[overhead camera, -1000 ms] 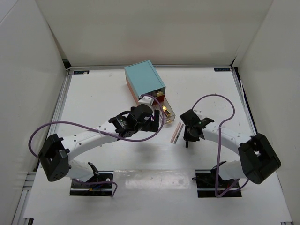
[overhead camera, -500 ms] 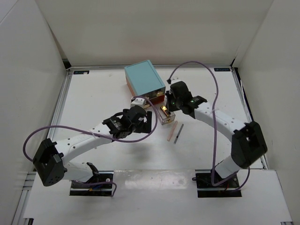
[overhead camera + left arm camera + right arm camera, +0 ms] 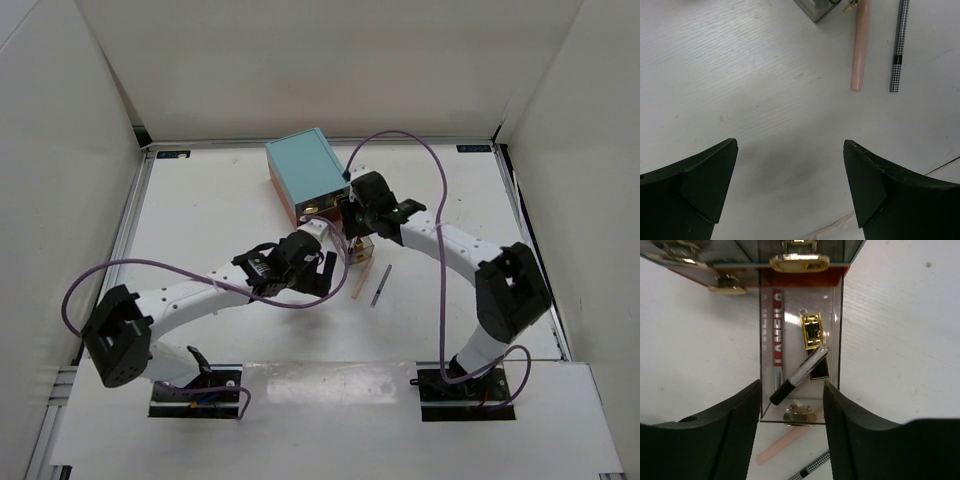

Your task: Organize the makeup

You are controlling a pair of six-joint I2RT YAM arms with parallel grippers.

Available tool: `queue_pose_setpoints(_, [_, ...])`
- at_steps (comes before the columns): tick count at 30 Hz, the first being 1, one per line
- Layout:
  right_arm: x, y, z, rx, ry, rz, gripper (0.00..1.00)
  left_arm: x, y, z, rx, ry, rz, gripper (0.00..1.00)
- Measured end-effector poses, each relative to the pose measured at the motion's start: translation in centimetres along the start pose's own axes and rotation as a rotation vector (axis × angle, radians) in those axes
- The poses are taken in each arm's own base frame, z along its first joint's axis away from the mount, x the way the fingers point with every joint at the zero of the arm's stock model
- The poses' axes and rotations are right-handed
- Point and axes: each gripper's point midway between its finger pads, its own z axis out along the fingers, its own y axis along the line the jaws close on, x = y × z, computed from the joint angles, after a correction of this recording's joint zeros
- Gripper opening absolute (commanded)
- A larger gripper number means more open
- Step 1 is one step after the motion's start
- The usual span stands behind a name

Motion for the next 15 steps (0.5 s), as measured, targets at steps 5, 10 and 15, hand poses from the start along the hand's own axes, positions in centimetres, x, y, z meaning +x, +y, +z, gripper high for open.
queue_pose_setpoints(5, [-3.2,-0.6,-5.6,0.013,-0.143,0.049,0.60,1.3,-1.6,2.8,0.046,0.050,0.083,0.88])
queue_pose_setpoints(10, [-3.7,-3.3,-11.7,0.073,-0.267,0.171,0.60,1.3,-3.6,5.9,0.083,0.073,0.131,0.80])
queue_pose_setpoints(15, [-0.2,-6.6,-13.7,0.181,-0.238,0.256,0.60,0.8,-5.4,7.9,0.087,0.061,0.159,0.70])
